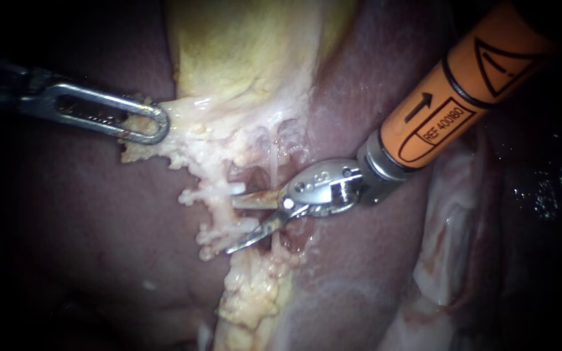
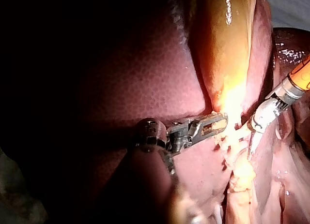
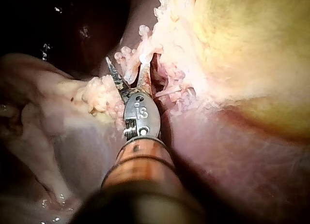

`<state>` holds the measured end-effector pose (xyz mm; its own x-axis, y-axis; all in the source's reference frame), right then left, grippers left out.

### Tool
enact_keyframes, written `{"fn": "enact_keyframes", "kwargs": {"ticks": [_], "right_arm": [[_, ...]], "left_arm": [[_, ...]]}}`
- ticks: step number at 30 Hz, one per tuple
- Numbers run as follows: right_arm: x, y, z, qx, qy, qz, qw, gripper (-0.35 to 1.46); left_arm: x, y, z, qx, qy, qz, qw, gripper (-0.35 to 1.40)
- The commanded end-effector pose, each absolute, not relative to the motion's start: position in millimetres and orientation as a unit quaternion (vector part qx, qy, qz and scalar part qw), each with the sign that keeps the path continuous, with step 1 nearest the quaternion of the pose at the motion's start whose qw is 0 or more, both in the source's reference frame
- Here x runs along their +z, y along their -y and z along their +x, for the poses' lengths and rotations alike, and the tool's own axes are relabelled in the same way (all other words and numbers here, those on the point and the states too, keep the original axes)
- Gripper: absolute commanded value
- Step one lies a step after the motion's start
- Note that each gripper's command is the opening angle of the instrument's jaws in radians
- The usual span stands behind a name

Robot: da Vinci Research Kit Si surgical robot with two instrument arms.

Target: Go to the cutting position left tube

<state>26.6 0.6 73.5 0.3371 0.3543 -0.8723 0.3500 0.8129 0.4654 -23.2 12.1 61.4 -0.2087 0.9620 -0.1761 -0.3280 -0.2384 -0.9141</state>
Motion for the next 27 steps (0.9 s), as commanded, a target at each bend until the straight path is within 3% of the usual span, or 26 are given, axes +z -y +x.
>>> {"fn": "enact_keyframes", "kwargs": {"ticks": [1,13,27], "right_arm": [[73.4,-0.5,26.7,0.008,-0.575,0.309,0.758,1.23],[72.3,-0.1,30.1,0.072,-0.568,0.348,0.742,1.26],[71.2,0.6,32.8,0.087,-0.573,0.364,0.729,1.24]], "left_arm": [[61.5,-12.1,-23.2,0.673,0.389,-0.408,0.479,-0.35],[61.5,-12.1,-23.3,0.673,0.389,-0.408,0.479,-0.35],[61.5,-12.1,-23.3,0.673,0.389,-0.408,0.479,-0.35]]}}
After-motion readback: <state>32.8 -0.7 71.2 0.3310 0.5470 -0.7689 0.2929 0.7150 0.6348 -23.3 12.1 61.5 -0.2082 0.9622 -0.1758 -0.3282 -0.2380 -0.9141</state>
